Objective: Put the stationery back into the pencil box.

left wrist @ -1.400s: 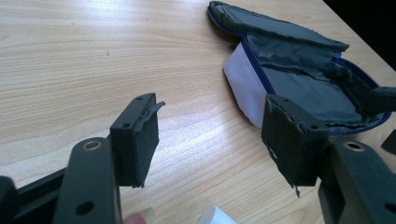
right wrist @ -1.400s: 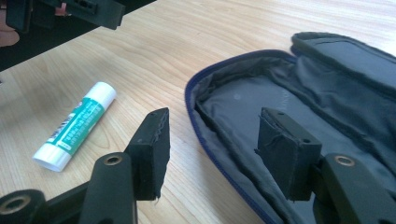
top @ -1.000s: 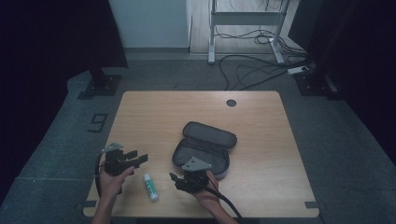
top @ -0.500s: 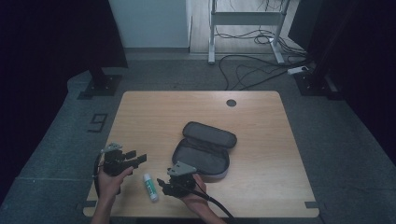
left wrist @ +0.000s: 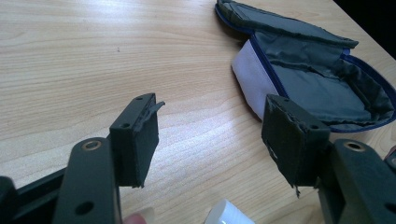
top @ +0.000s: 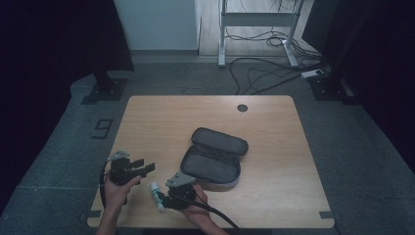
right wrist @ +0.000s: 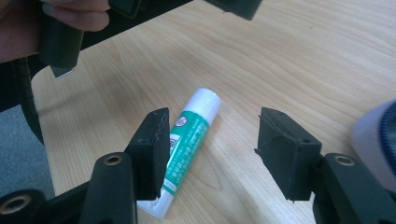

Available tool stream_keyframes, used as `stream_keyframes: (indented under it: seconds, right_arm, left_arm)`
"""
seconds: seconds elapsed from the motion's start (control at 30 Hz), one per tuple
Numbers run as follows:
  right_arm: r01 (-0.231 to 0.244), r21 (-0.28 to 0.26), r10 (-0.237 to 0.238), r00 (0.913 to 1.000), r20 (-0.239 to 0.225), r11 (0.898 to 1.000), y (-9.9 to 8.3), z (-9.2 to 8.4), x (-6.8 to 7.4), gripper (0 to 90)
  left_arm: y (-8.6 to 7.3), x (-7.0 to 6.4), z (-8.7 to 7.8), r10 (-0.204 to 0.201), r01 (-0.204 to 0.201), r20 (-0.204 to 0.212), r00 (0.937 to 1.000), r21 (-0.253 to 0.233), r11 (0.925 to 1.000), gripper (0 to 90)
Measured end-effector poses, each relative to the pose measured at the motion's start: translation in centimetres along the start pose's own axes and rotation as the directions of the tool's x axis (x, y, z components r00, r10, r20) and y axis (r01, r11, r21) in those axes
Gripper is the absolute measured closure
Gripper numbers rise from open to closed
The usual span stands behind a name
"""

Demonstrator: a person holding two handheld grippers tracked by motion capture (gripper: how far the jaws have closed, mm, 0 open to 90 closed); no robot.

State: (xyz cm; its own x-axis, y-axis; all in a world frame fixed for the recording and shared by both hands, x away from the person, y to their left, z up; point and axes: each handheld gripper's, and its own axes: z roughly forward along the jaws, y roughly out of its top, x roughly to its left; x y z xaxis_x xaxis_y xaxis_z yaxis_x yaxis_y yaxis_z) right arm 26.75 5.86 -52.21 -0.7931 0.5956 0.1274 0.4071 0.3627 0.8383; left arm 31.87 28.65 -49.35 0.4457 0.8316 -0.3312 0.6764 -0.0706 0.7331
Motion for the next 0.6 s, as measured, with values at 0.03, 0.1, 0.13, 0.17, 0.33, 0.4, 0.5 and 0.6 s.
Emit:
stream_keyframes:
  seconds: [0.03, 0.1, 0.13, 0.17, 0.33, 0.4, 0.5, 0.6]
  right_arm:
    - [0.001, 0.004, -0.001, 1.0000, 0.000, 1.000, 0.0, 0.2, 0.1, 43.3]
    - [0.002, 0.014, -0.002, 1.0000, -0.001, 1.000, 0.0, 0.5, 0.4, 43.2]
    - [0.005, 0.018, -0.005, 1.0000, -0.001, 1.000, 0.0, 0.6, 0.4, 43.2]
    - [0.007, 0.023, -0.007, 1.0000, 0.001, 1.000, 0.0, 0.9, 0.6, 43.1]
    - [0.009, 0.040, -0.009, 1.0000, -0.001, 0.999, 0.1, 1.7, 1.1, 42.8]
    - [0.014, 0.053, -0.014, 0.9999, 0.002, 0.999, 0.1, 2.1, 1.5, 42.6]
    - [0.019, 0.061, -0.020, 0.9998, 0.008, 0.998, 0.0, 2.4, 1.6, 42.6]
    - [0.021, 0.080, -0.022, 0.9997, 0.012, 0.997, -0.1, 2.9, 1.6, 42.6]
  left_arm:
    - [0.0, 0.0, 0.0, 0.002, -0.002, 0.001, 1.0000, 0.002, 1.0000, 36.8]
    - [0.0, 0.0, 0.0, 0.002, -0.002, 0.003, 1.0000, 0.003, 1.0000, 36.7]
    - [0.0, 0.0, 0.0, 0.003, -0.003, 0.005, 1.0000, 0.001, 1.0000, 36.7]
    - [0.0, -0.1, 0.0, 0.004, -0.004, 0.006, 1.0000, 0.001, 1.0000, 36.7]
    - [0.0, -0.1, 0.0, 0.011, -0.011, 0.009, 0.9999, 0.006, 0.9999, 36.6]
    - [0.0, -0.1, 0.1, 0.010, -0.010, 0.009, 0.9999, 0.007, 0.9999, 36.6]
    - [0.0, -0.2, 0.1, 0.011, -0.011, 0.009, 0.9999, 0.008, 0.9999, 36.5]
    - [0.0, -0.3, 0.1, 0.012, -0.012, 0.011, 0.9999, 0.008, 0.9999, 36.5]
